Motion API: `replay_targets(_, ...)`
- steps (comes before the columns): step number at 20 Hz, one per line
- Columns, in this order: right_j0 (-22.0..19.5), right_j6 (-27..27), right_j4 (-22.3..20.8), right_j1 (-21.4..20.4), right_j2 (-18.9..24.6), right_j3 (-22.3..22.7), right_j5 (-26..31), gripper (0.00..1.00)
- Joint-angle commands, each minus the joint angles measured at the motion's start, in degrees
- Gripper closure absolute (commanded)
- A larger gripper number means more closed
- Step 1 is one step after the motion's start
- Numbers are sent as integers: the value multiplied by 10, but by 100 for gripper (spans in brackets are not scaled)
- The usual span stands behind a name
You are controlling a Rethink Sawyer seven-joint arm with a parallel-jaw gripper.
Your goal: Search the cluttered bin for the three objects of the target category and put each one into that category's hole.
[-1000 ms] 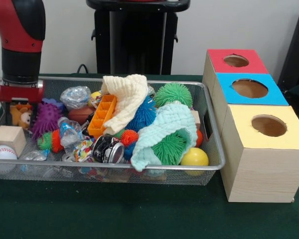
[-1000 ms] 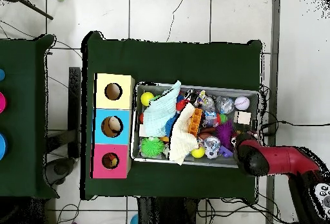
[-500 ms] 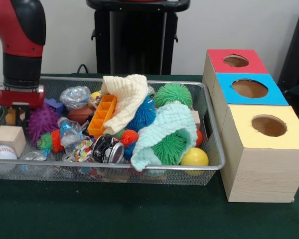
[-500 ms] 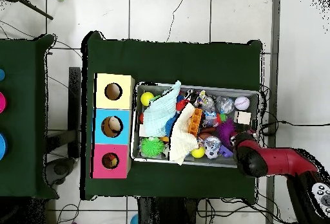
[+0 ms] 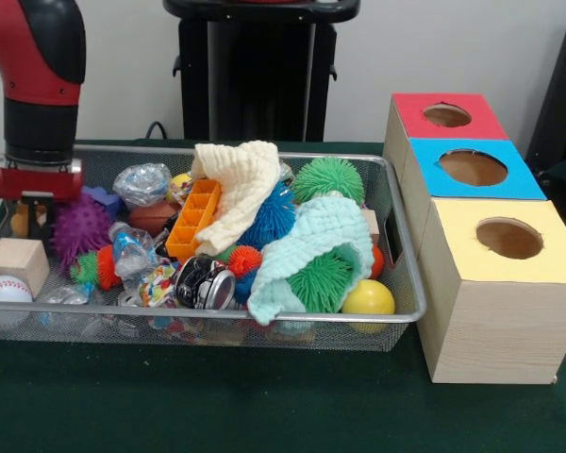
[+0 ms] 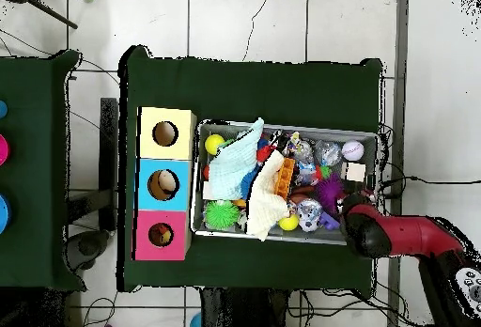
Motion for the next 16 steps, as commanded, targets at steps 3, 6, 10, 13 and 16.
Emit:
replay_targets(3, 6, -51, 100, -109, 32, 108, 175, 100)
replay_targets(6, 7, -69, 134, -154, 39, 135, 217, 100)
replay_targets(10, 8, -71, 151, -176, 44, 146, 237, 100)
replay_targets(13, 7, -67, 151, -175, 47, 147, 235, 100)
replay_targets(16, 5, -74, 141, -171, 55, 144, 230, 0)
